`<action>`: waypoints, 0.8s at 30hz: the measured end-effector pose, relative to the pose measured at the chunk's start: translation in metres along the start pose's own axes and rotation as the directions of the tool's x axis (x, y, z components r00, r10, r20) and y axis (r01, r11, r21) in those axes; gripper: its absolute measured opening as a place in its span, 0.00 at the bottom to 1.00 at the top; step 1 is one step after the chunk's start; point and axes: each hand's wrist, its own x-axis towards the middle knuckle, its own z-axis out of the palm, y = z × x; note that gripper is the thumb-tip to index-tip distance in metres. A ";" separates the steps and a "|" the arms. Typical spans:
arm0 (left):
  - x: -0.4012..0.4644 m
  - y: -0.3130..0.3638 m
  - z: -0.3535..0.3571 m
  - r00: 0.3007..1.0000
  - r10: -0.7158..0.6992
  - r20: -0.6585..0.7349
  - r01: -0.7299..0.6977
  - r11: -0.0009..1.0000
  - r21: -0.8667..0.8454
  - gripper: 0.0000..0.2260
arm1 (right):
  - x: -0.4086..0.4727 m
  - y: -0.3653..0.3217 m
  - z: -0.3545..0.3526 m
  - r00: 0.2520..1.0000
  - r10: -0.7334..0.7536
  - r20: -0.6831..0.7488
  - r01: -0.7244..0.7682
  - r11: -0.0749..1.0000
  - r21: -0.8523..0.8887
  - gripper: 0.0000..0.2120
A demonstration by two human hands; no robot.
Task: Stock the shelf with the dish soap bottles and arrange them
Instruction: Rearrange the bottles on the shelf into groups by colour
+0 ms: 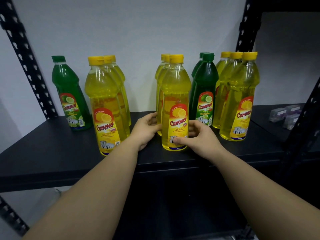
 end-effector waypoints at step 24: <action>-0.004 0.006 0.003 0.999 -0.026 0.022 0.025 1.000 0.016 0.28 | -0.007 0.001 0.002 0.998 -0.060 0.014 0.061 0.993 -0.098 0.35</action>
